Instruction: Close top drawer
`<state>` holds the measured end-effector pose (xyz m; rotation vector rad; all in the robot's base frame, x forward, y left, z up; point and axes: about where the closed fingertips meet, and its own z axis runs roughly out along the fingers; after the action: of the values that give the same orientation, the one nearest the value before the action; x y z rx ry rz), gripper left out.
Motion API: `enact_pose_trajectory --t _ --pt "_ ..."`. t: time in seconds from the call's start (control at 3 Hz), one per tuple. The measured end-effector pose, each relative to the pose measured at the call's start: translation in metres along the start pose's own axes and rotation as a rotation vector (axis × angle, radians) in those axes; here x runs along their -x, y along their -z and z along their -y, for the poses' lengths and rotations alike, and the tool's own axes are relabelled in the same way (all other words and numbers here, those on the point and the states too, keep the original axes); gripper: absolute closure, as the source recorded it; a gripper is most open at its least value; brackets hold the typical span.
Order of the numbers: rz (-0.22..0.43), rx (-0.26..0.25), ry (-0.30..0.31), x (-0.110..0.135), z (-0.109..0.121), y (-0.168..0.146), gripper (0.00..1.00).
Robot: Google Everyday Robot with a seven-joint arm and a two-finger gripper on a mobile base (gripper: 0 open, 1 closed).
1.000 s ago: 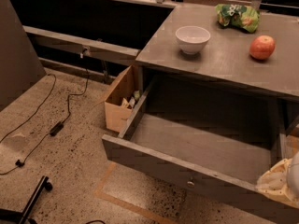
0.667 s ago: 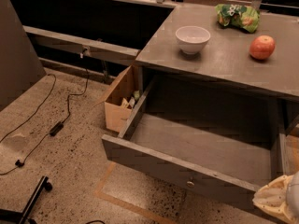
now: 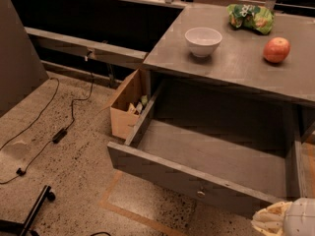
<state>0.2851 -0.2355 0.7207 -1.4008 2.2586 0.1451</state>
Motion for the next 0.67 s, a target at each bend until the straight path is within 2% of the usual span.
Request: enact_pose_trajectory --t 0.67 --pt "0.013 -0.116 0.011 -0.014 0.027 -0.046 1.00"
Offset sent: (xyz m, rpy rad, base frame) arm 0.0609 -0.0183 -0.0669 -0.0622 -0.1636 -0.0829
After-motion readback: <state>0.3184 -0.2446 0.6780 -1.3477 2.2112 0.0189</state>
